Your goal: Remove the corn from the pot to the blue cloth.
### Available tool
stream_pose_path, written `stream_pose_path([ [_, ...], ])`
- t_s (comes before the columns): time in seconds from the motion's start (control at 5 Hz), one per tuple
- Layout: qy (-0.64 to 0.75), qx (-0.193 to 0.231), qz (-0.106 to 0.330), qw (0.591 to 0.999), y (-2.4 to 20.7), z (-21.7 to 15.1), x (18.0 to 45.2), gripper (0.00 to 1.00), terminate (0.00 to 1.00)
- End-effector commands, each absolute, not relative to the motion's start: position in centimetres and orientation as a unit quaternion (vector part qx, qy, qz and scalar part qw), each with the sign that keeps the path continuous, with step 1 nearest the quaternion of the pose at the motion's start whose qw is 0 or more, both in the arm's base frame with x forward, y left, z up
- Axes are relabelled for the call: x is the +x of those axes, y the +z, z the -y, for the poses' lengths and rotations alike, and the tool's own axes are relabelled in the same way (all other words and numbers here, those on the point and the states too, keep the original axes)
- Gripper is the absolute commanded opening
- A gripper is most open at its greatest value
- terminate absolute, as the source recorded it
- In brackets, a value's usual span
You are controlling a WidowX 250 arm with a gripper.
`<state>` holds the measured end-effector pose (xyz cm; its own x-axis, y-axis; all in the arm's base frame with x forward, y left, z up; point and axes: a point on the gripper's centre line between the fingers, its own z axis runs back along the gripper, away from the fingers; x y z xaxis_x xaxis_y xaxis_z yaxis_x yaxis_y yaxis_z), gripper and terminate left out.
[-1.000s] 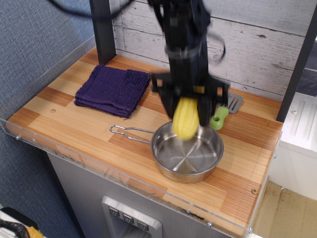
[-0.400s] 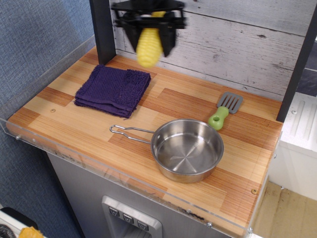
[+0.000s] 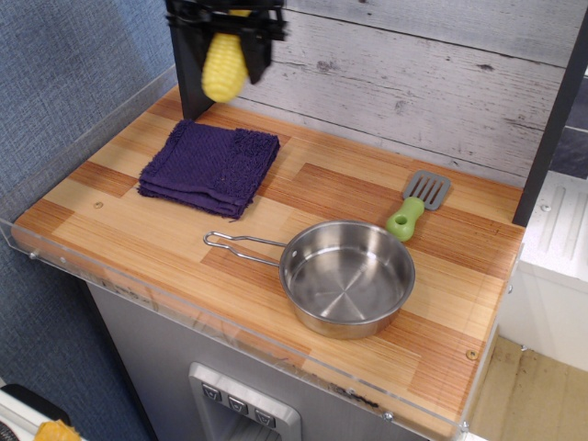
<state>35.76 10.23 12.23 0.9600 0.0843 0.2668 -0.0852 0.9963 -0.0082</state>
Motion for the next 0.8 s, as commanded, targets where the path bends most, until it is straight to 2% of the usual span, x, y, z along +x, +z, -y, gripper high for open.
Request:
stream_pose_path([
  [0.0,0.046,0.035,0.131,0.990,10.9,-12.6,35.0,0.00,0.00],
  [0.6,0.081,-0.014,0.049,0.995,5.1,-14.3,34.4,0.00,0.00],
])
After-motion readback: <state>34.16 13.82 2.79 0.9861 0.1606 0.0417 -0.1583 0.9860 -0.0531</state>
